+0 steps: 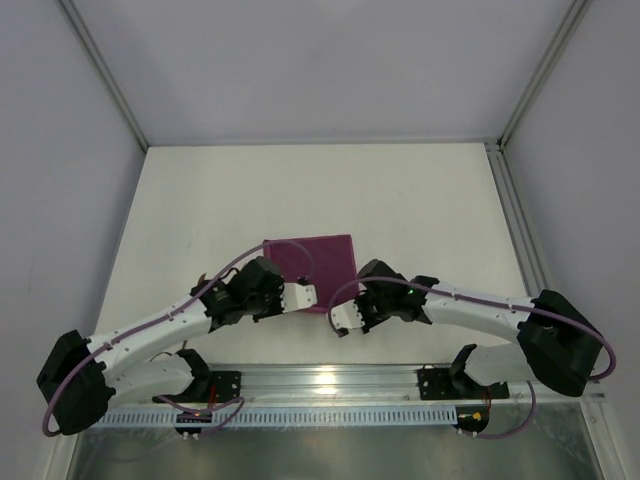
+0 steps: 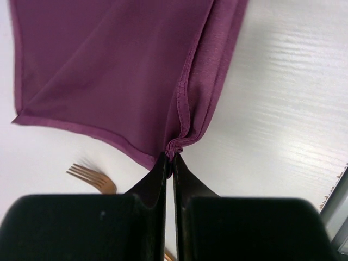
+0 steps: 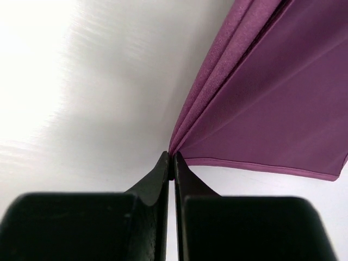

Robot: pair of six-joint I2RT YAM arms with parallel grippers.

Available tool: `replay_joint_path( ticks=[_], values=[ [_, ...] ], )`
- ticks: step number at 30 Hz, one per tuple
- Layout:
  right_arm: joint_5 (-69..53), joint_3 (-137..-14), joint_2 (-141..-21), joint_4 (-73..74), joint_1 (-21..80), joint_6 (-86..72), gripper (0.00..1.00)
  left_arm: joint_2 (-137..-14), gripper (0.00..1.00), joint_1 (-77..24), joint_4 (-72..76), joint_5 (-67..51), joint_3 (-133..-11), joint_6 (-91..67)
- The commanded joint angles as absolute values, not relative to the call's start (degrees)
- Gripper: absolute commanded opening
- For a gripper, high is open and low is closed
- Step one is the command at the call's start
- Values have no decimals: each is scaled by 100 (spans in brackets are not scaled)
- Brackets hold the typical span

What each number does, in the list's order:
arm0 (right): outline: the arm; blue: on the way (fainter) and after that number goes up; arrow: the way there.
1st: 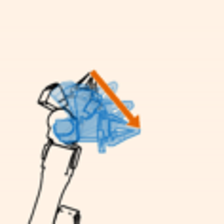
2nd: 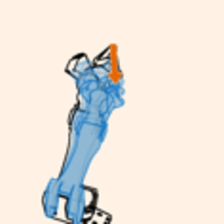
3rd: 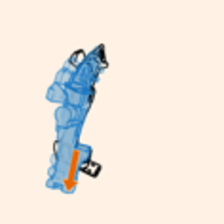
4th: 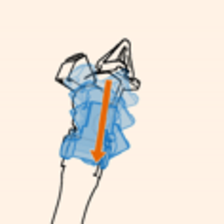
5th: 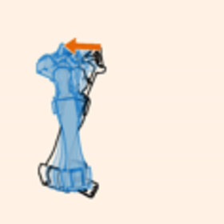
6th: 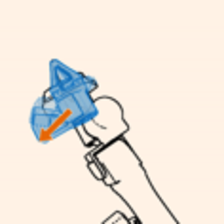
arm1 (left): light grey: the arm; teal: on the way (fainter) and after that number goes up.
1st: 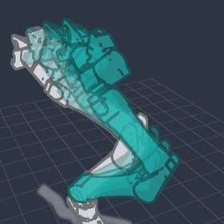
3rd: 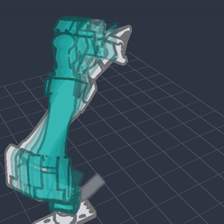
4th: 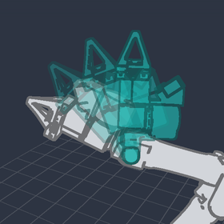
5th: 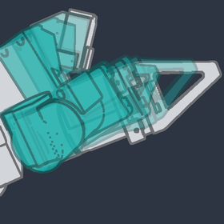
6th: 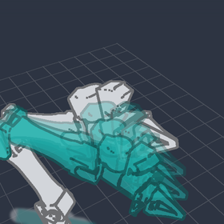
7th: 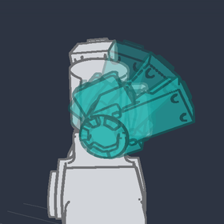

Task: Fold the napkin into a case and place the utensils inside
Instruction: Pick up the upper triangle-folded napkin from the center of the board, then turn over the upper triangle folded napkin at the center of the board.

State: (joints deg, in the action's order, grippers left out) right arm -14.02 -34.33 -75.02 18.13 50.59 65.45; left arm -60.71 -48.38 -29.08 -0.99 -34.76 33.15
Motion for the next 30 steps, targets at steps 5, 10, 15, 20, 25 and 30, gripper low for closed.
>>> replay_joint_path(
  ticks=[5, 10, 15, 20, 25, 30],
  values=[
    [-2117, -4130, -6830, 3041, 4993, 5889, 3, -5854, 0, -4492, -3454, 132, -4464, 2664],
    [-2680, -4368, -6426, 3041, 4746, 5311, 3, -5801, 0, -4289, -3586, 395, -4956, 2426],
    [-2812, -4780, -6284, 2944, 4535, 4545, 3, -5757, 0, -4149, -3507, 886, -5229, 2215],
    [-2927, -5272, -6494, 2725, 4500, 3711, 3, -5783, 0, -4008, -3007, 1957, -5466, 2241],
    [-2979, -5554, -6714, 2085, 4509, 2621, 3, -5932, 0, -3929, -2313, 2496, -5800, 2267],
    [-2883, -5993, -6987, 1627, 4500, 1620, 3, -6152, 0, -3806, -1873, 2768, -5950, 2355]
  ],
)
